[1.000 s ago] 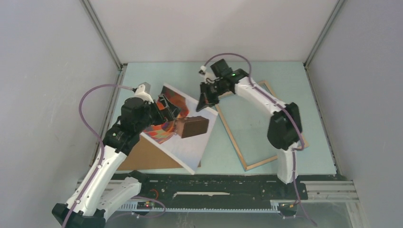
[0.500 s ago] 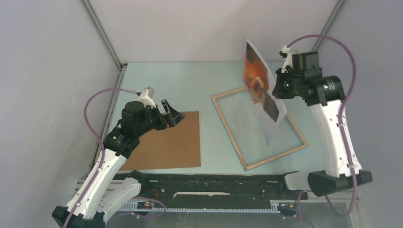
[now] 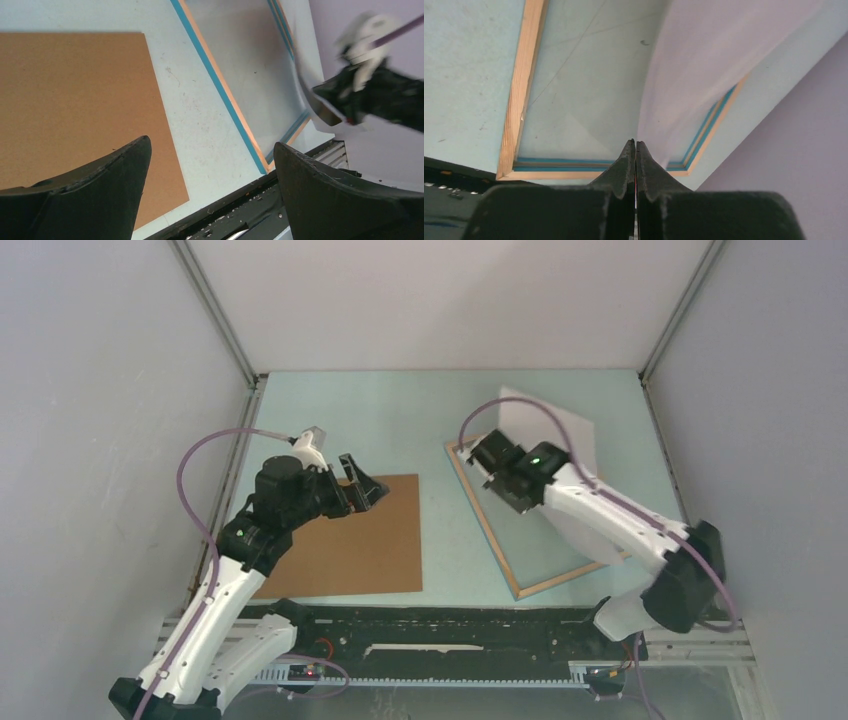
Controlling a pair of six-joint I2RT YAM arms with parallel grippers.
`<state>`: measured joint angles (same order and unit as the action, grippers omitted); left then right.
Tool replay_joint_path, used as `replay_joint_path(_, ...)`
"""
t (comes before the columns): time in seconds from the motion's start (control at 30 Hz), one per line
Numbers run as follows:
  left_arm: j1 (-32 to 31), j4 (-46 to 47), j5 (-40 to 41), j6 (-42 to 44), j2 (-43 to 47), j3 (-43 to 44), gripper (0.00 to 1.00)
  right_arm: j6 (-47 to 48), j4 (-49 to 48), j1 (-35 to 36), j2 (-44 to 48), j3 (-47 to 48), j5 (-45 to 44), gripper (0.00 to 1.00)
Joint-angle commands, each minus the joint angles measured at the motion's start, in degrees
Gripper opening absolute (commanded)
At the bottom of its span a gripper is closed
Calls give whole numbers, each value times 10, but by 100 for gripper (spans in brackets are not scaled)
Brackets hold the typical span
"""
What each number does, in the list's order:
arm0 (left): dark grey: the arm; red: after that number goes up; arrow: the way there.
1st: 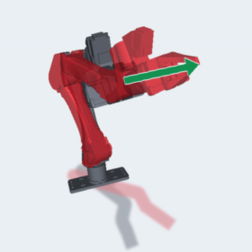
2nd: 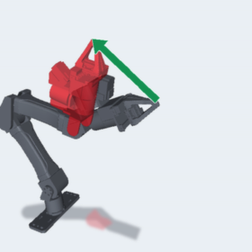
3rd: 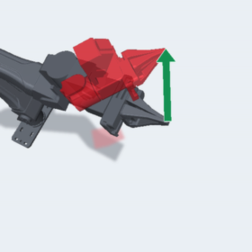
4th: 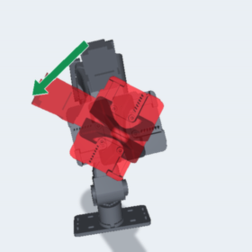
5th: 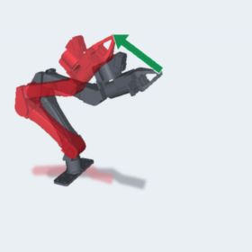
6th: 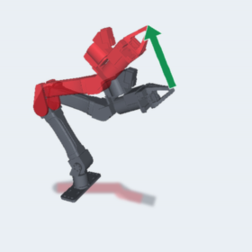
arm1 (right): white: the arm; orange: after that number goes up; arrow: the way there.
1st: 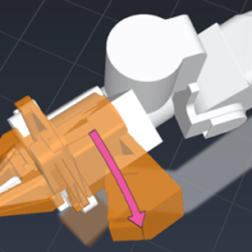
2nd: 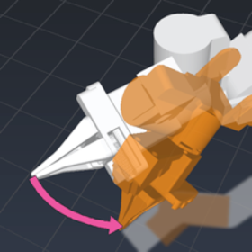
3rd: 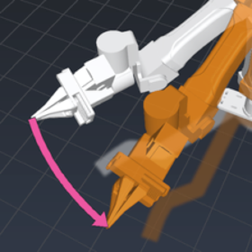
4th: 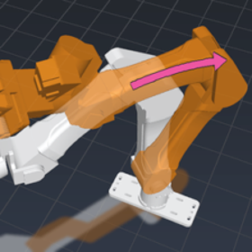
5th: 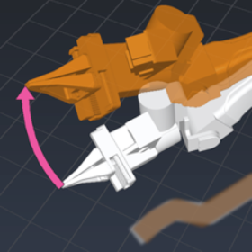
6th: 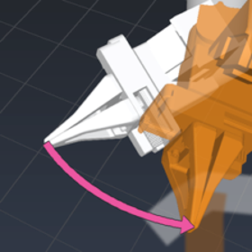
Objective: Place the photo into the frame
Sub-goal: Turn over the photo from the photo frame.
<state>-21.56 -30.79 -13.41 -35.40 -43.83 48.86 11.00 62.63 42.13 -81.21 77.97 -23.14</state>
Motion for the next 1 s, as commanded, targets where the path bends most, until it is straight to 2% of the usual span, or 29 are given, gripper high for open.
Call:
replay_joint_path(0.0, 3, -5, 24, 25, -1, -3, 100, 11, -87, 51, -20, -53, -65, 0)
replay_joint_path(0.17, 3, -3, 30, 27, -10, -6, 100, 17, -136, 87, -37, -74, -58, 0)
replay_joint_path(0.33, 3, 0, 30, 25, -14, -16, 100, 9, -147, 91, -53, -92, -43, 0)
replay_joint_path(0.57, 3, -2, 28, 26, -16, -19, 100, -40, -132, 67, -74, -106, -100, 0)
replay_joint_path(0.97, 2, -4, 27, 25, -21, -18, 100, -39, -185, 25, -82, -141, -139, 0)
